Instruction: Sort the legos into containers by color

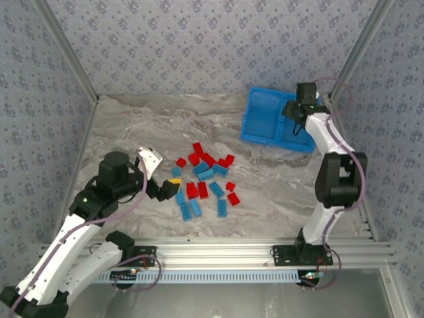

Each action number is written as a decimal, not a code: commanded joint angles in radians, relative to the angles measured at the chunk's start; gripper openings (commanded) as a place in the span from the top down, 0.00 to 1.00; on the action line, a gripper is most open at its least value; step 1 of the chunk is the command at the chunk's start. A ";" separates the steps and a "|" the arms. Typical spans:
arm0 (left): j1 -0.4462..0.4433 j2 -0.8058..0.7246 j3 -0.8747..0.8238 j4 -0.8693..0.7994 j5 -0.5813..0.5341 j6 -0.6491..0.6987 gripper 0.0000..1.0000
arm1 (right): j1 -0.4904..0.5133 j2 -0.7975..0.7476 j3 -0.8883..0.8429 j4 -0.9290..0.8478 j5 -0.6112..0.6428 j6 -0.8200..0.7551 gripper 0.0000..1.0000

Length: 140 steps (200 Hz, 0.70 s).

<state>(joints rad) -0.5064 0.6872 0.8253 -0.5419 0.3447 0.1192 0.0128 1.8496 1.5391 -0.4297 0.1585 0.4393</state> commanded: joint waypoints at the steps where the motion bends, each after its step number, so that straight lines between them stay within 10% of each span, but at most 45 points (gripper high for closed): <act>1: -0.004 -0.008 -0.005 0.026 0.004 -0.003 0.01 | -0.022 0.102 0.096 -0.089 -0.008 0.069 0.45; 71: -0.004 0.011 -0.005 0.016 -0.007 -0.004 0.01 | -0.048 0.203 0.150 -0.127 -0.098 0.159 0.22; 140: -0.004 0.042 -0.007 0.075 -0.101 -0.143 0.01 | -0.044 -0.003 0.019 -0.050 -0.135 0.139 0.21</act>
<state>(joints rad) -0.5064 0.7105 0.8139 -0.5362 0.3252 0.1024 -0.0368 1.9789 1.6188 -0.5034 0.0650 0.5766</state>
